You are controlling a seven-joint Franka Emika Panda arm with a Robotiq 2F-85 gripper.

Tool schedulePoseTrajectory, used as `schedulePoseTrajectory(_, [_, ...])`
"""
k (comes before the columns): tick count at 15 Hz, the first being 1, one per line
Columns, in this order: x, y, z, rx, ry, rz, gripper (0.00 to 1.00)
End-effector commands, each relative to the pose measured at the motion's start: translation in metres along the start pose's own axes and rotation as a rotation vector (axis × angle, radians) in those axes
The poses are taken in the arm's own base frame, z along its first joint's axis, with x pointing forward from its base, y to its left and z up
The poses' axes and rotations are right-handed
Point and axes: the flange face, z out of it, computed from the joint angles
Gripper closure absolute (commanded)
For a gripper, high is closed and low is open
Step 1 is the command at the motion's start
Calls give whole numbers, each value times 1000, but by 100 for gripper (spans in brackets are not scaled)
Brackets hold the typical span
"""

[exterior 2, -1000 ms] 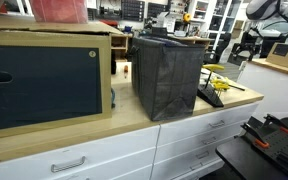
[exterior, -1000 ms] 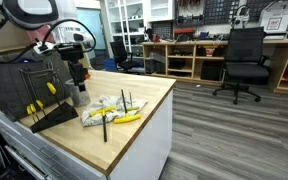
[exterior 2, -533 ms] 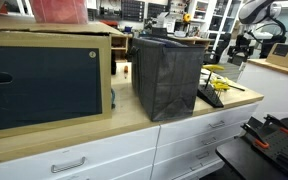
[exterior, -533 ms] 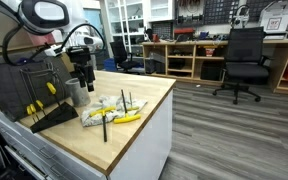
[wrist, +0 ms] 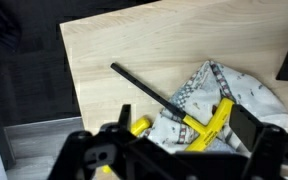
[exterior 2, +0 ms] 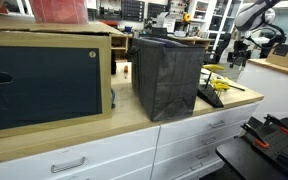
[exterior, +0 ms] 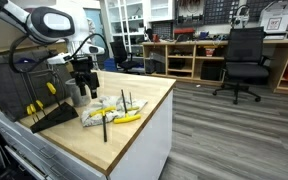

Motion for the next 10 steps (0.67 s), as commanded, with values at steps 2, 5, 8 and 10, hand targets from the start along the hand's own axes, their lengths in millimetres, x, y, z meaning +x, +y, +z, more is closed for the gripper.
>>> schedulePoseTrajectory(2, [22, -7, 19, -71, -31, -181, 0])
schedulePoseTrajectory(5, [34, -16, 30, -85, -59, -293, 0])
schedulePoseTrajectory(8, [45, -31, 41, -80, -91, -416, 0])
schedulePoseTrajectory(10, [53, -41, 48, -94, -117, -490, 0])
